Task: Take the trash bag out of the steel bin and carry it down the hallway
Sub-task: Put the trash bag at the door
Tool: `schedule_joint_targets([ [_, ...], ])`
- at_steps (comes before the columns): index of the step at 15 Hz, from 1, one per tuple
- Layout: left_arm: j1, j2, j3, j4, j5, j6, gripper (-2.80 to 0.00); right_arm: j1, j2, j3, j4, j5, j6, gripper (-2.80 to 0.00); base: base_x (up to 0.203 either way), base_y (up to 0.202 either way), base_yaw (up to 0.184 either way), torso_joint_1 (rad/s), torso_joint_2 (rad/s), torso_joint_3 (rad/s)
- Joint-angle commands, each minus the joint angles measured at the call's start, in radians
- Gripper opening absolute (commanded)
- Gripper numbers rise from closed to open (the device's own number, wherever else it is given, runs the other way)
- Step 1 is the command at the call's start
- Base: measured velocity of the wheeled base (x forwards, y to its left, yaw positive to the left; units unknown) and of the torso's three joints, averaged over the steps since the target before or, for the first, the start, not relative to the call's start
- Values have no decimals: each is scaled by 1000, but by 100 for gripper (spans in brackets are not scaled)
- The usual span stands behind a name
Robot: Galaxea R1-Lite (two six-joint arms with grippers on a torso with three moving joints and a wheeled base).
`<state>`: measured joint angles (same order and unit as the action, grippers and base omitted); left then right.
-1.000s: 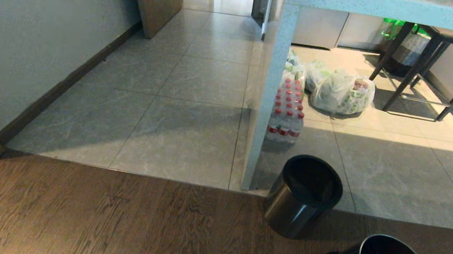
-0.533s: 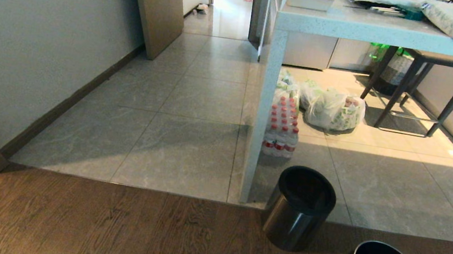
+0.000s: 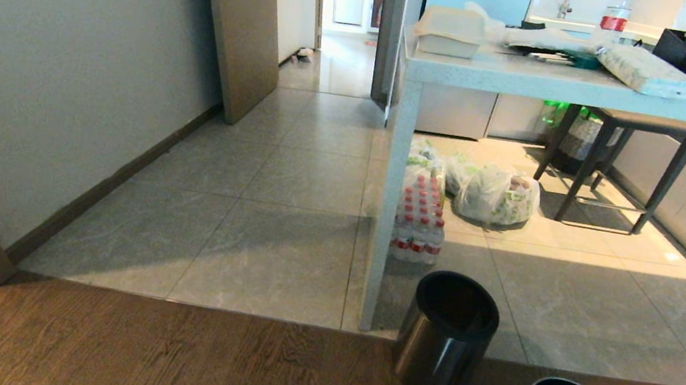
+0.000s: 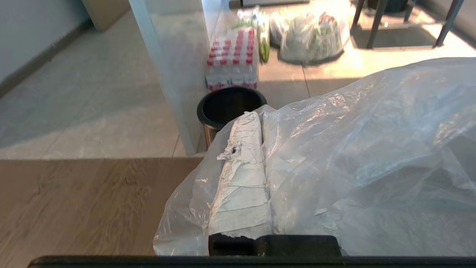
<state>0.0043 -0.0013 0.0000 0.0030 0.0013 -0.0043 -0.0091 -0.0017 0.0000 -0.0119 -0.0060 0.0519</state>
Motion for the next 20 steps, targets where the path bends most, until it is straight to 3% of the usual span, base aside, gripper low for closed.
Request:
schedule_joint_targets([
  [1, 0, 1, 3, 0, 0, 0, -280, 0, 2, 2, 0, 0, 0, -280, 0, 0, 0, -1, -1, 208],
  [20, 0, 1, 2, 5, 0, 6, -280, 0, 2, 2, 0, 0, 0, -280, 0, 10, 1, 1, 1, 23],
])
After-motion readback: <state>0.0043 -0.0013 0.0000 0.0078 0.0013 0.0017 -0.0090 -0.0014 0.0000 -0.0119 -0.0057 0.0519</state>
